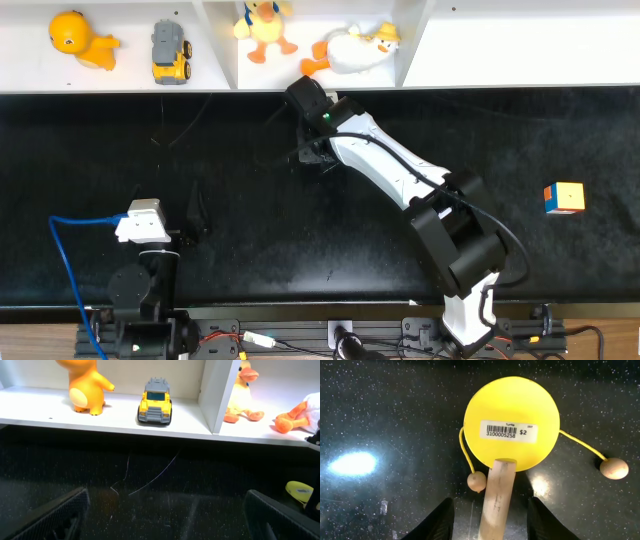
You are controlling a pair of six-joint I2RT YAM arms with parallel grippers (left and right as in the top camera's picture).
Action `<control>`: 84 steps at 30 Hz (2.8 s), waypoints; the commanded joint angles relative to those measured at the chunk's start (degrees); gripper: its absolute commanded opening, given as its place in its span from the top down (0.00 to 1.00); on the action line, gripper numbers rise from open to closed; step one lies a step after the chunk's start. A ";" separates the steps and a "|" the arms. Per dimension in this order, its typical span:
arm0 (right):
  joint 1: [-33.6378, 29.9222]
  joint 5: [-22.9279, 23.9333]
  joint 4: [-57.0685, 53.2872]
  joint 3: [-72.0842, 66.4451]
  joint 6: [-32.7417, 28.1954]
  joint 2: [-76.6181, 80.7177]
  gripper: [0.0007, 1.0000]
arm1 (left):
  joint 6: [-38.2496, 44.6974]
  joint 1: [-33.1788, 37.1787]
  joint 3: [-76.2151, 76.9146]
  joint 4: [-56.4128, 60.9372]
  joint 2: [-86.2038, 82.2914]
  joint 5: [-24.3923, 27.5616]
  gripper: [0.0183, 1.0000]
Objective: Store Toys
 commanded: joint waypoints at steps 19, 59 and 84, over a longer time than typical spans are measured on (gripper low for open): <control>-0.04 0.42 -3.76 1.33 -0.17 3.93 0.95 | -0.83 -0.39 -0.44 0.24 -0.68 -0.70 0.00; -10.16 7.13 -33.57 -0.72 8.00 -28.44 0.95 | -0.83 -0.39 -0.44 0.24 -0.68 -0.70 0.00; -36.35 4.24 -9.42 -0.81 -29.59 -23.47 0.95 | -0.83 -0.39 -0.44 0.24 -0.68 -0.70 0.00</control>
